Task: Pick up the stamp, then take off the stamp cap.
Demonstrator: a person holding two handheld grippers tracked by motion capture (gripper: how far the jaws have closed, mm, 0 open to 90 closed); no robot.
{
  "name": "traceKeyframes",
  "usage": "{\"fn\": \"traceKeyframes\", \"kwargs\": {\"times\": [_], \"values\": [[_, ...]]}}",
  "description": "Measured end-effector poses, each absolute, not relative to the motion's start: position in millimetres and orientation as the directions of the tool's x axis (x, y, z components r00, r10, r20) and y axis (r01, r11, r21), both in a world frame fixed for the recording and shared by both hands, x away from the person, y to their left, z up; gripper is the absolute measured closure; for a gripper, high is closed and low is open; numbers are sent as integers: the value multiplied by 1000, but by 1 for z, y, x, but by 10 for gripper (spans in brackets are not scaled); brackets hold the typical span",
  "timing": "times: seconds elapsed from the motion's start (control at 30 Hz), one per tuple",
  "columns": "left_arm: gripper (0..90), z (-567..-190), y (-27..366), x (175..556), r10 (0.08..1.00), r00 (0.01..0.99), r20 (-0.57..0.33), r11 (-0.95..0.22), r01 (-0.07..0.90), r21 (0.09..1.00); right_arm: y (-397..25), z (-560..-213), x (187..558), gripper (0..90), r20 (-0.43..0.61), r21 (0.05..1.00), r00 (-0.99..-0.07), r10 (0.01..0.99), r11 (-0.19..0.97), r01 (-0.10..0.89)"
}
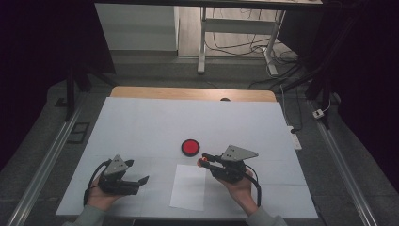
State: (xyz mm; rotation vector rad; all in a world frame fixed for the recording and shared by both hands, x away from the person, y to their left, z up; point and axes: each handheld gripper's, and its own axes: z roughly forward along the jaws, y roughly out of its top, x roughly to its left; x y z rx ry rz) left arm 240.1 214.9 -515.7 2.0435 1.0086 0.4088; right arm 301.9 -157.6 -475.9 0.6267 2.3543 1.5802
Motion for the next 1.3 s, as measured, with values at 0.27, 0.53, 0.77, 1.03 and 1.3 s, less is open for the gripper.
{"fn": "traceKeyframes", "kwargs": {"times": [0.27, 0.53, 0.77, 1.03, 1.3], "values": [[150, -515, 215, 241, 775, 630, -58, -357, 512, 781, -161, -476, 301, 718, 38, 921, -878, 478, 323, 216], [150, -514, 213, 244, 772, 634, -56, -360, 507, 783, -161, -476, 301, 718, 35, 921, -876, 480, 325, 215], [150, -512, 209, 246, 763, 644, -59, -360, 498, 789, -160, -475, 303, 718, 37, 921, -874, 484, 323, 218], [152, -503, 198, 246, 746, 665, -45, -372, 471, 800, -157, -478, 300, 718, 39, 918, -883, 468, 331, 216], [155, -500, 183, 251, 721, 692, -34, -399, 455, 796, -155, -478, 299, 718, 36, 918, -886, 463, 335, 213]]}}
